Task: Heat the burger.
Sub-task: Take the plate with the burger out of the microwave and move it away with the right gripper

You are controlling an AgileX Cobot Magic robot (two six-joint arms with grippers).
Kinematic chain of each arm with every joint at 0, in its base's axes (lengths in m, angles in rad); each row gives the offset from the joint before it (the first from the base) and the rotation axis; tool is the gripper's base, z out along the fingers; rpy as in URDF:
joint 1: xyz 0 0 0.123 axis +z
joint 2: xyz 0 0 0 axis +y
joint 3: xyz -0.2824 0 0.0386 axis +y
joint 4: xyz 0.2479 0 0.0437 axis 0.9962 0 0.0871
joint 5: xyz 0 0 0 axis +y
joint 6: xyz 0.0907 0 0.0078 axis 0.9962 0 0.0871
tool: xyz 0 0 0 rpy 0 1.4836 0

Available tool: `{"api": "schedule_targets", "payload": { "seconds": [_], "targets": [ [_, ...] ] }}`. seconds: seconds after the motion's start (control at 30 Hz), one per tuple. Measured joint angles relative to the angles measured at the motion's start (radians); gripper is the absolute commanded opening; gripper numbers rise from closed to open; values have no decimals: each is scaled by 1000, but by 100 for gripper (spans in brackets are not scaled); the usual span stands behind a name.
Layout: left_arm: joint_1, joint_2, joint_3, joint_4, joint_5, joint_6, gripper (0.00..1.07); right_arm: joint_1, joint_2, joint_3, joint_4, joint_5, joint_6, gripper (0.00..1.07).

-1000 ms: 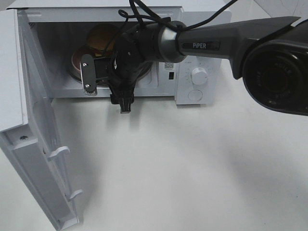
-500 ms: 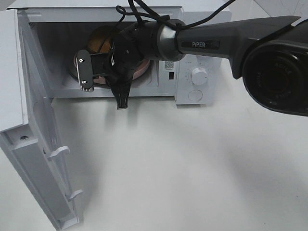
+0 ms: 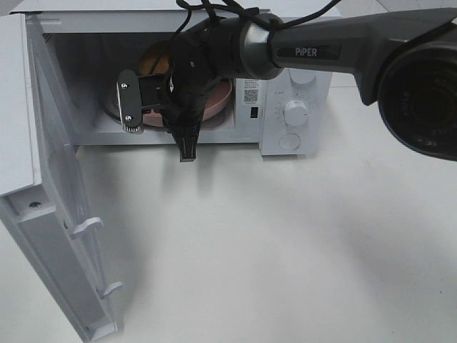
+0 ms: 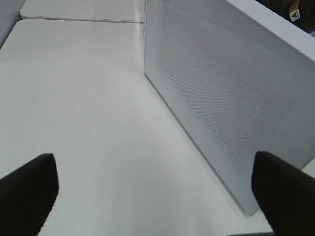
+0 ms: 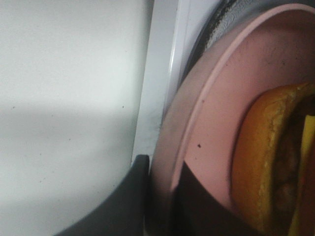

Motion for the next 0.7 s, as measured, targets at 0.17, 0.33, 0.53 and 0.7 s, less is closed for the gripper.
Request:
{"api": "schedule_targets", "payload": {
  "seconds": [0.17,0.33,0.53,0.7],
  "targets": [
    [0,0,0,0,0,0,100,9,-40,70,-15,-14,0,0],
    [0,0,0,0,0,0,100,13,-92,177,-35,-76,0,0],
    [0,0,0,0,0,0,100,17,-151,282,-37,-145,0,0],
    [0,0,0,0,0,0,100,25,-213,394,-59,-227,0,0]
  ]
}}
